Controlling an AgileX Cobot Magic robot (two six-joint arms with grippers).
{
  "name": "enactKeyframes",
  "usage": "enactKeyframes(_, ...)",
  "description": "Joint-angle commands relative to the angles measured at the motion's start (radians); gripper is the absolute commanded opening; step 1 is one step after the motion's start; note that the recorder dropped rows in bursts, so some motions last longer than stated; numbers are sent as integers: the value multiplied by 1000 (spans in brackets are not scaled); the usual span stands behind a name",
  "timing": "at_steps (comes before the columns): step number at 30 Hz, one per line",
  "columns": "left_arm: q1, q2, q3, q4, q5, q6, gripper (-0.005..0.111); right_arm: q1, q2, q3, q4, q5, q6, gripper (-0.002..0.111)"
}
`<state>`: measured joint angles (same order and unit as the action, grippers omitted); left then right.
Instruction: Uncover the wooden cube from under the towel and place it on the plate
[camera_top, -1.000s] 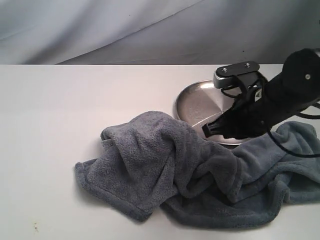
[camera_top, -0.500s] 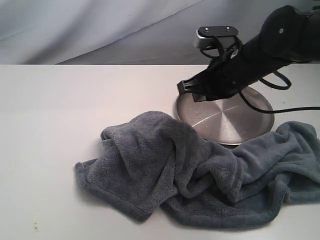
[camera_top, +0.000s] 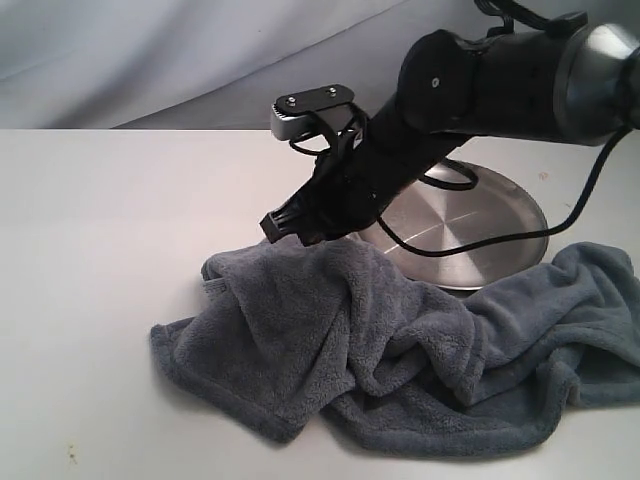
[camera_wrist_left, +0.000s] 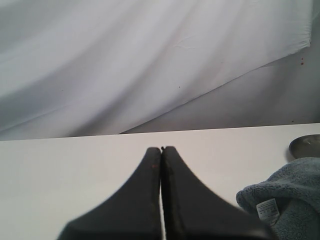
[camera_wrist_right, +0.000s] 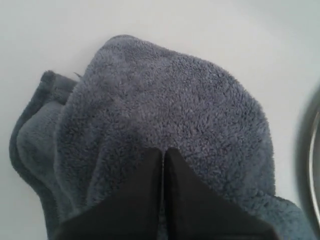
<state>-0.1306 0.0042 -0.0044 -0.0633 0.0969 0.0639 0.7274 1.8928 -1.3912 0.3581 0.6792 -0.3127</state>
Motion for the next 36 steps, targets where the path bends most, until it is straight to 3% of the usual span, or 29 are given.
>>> enactKeyframes(1,2,-4,4,-2,-11,-2,0,1,-4,-6,-114,-2,0,22)
enactKeyframes(4,2,-4,4,-2,-11,-2,0,1,-4,-6,-212,-16,0,56)
enactKeyframes(7,2,-4,4,-2,-11,-2,0,1,-4,-6,-222,-21,3,67)
enactKeyframes(25,2,-4,4,-2,-11,-2,0,1,67,-6,-212,-51,60,68)
enactKeyframes(28,2,-4,4,-2,-11,-2,0,1,67,-6,-209,-39,62,62)
enactKeyframes(36,2,-4,4,-2,-11,-2,0,1,67,-6,-189,-14,82,12)
